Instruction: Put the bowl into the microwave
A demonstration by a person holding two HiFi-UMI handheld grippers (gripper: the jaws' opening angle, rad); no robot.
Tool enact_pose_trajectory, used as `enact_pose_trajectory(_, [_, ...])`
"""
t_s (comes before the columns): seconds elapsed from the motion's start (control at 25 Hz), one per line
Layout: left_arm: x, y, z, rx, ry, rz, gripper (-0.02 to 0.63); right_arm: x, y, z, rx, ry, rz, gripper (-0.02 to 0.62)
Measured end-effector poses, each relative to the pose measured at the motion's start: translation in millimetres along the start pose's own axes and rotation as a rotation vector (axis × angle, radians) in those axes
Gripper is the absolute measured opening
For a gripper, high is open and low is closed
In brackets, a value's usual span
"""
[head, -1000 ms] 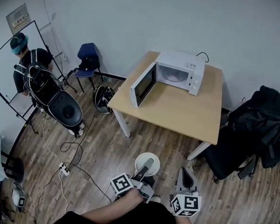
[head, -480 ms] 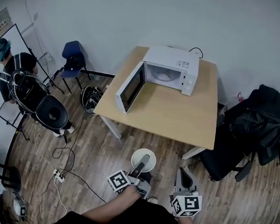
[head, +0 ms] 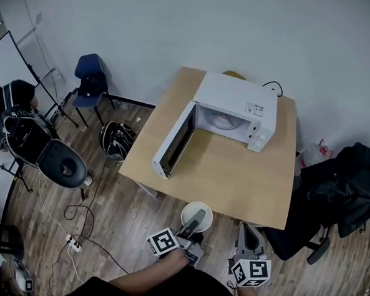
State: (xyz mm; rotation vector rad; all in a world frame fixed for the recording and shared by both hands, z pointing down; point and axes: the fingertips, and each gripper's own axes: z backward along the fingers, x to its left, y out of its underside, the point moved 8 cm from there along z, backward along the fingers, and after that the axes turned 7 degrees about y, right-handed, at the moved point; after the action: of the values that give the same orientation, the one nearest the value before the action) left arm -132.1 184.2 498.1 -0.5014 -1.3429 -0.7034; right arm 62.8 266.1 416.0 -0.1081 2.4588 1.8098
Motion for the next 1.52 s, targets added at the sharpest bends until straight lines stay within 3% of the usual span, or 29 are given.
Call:
enact_pose_trajectory(0.16, [17,-43,-36,0.047,-0.045,-0.046,0.212,3,-20,-50,-0.001,0.022,-0.013,0.06])
enact_pose_trajectory(0.32, [33,-69,-64,0.09,-0.049,-0.032,0.21,7,-26,-89,0.028,0.058,-0.001,0.06])
enact_pose_trajectory(0.76, [69,-83,-109,0.174,-0.052,0.02,0.21,-1,-33,-136,0.03,0.119,-0.018,0.06])
enact_pose_trajectory(1.52, [152,-144,-277,0.072,-0.088,-0.016,0.21,-54,-42,-267,0.085,0.009,-0.042,0.06])
